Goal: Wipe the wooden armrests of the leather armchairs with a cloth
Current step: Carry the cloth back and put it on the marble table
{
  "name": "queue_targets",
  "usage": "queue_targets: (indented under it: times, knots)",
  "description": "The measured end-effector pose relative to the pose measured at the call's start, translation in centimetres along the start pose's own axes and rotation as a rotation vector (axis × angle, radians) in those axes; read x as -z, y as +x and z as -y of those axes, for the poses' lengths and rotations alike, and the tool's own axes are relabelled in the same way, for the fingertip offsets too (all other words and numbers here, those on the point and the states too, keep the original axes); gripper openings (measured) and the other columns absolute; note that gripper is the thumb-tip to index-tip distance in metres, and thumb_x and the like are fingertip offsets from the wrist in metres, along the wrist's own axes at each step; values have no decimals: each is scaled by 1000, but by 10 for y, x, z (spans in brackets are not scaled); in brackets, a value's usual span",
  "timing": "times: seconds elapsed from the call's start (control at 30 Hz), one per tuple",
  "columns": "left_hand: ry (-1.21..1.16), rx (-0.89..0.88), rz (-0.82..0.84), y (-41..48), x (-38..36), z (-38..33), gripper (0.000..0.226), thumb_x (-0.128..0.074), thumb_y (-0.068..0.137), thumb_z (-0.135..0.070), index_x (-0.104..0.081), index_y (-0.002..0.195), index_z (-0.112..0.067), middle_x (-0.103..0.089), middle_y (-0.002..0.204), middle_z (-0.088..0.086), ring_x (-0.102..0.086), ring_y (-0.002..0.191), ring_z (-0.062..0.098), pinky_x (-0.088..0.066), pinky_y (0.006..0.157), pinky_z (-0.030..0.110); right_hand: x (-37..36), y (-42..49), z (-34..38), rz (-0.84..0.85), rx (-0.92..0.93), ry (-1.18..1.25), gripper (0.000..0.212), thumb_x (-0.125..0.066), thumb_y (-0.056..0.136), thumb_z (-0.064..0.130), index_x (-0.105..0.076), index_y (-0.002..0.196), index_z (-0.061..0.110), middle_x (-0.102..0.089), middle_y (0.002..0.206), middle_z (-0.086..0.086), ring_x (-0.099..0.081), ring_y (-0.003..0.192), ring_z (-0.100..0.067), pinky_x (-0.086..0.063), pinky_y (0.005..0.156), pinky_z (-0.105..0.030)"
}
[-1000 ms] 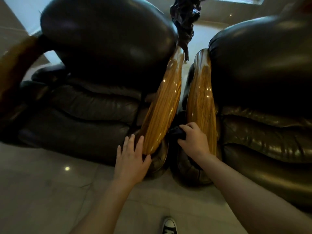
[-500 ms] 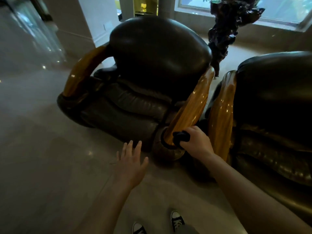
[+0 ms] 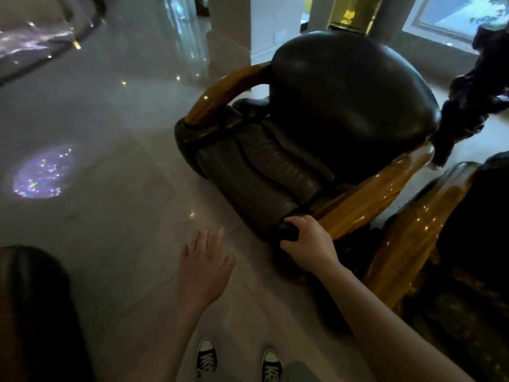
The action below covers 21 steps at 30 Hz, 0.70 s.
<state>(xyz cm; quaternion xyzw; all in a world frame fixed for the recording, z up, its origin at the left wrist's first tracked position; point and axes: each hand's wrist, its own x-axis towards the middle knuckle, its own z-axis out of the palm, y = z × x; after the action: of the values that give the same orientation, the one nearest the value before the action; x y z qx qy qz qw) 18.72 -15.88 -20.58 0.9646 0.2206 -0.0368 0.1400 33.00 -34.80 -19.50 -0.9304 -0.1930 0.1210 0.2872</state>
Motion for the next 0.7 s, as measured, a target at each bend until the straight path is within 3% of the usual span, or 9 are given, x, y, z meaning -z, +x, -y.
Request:
queue_targets:
  times: [0.1, 0.27, 0.43, 0.57, 0.7]
  knots:
    - [-40, 100, -56, -17, 8, 13, 78, -19, 83, -55, -39, 147, -14, -38, 152, 18, -32, 141, 34, -29, 111, 51, -6, 1, 18, 61, 78, -17, 56, -74, 79, 33, -55, 132, 31, -45, 106, 16, -47, 85, -1, -33, 59, -11]
    - [-27, 265, -62, -48, 23, 50, 89, -9, 77, -61, -29, 153, -19, -30, 158, 14, -25, 146, 31, -23, 115, 50, -24, 2, 60, 163, 222, -32, 49, -71, 80, 35, -59, 127, 30, -52, 109, 12, -52, 88, -6, -38, 67, -16]
    - [-91, 370, -137, -83, 34, 96, 81, -21, 81, -58, -40, 147, -15, -41, 150, 19, -38, 137, 37, -32, 109, 52, -56, -3, 110, 250, 311, -44, 47, -69, 81, 37, -59, 126, 29, -54, 110, 8, -56, 88, -11, -41, 70, -23]
    - [-93, 439, -121, -116, 38, 138, 78, -21, 86, -58, -32, 151, -17, -35, 154, 17, -32, 141, 35, -27, 113, 48, -88, -18, 153, 328, 348, -75, 51, -68, 82, 38, -57, 130, 27, -54, 115, 7, -57, 96, -14, -42, 76, -26]
    - [-101, 503, -142, -151, 41, 184, 62, -42, 96, -46, -31, 150, -17, -36, 152, 17, -34, 139, 35, -28, 112, 50, -120, -40, 200, 373, 404, -90, 52, -68, 82, 38, -57, 131, 26, -54, 116, 6, -58, 98, -15, -46, 80, -27]
